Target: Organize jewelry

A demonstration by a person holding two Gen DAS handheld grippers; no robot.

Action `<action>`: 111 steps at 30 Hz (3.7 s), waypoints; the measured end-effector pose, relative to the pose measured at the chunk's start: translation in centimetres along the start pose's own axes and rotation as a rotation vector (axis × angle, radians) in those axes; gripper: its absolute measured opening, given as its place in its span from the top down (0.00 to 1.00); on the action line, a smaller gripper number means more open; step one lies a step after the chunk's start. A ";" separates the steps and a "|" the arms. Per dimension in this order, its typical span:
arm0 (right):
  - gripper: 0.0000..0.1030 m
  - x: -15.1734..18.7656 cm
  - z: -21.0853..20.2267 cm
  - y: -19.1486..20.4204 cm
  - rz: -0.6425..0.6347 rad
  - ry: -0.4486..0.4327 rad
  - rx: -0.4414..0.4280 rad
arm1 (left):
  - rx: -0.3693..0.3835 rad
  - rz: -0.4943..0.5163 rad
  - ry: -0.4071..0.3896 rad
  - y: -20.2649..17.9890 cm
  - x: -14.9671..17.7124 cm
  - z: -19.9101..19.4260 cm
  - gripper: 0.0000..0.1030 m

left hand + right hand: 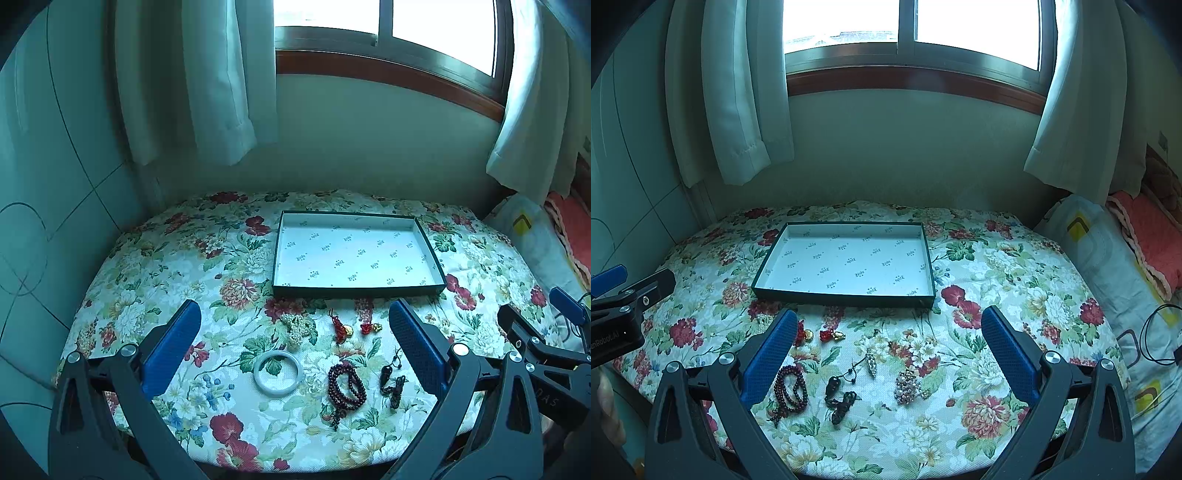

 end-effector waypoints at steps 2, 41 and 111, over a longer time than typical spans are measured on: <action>0.04 0.0 0.0 0.0 0.000 0.000 0.000 | -0.001 0.000 0.000 -0.1 0.0 -0.1 0.02; 0.04 0.0 0.1 0.0 -0.001 -0.001 0.000 | 0.004 0.000 -0.001 0.0 0.1 0.0 0.02; 0.47 12.3 16.9 -3.4 0.129 0.317 -0.104 | 0.001 -0.040 0.310 3.1 10.1 16.7 0.25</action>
Point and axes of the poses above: each gripper's, at about its wrist camera, not at the fingertips, and z roughly the way its jaws point, y to its left, x to its underside, the point moved 7 cm from there along z, roughly the way its jaws point, and after that the axes turned 6 degrees about y, right-handed, at the moved point
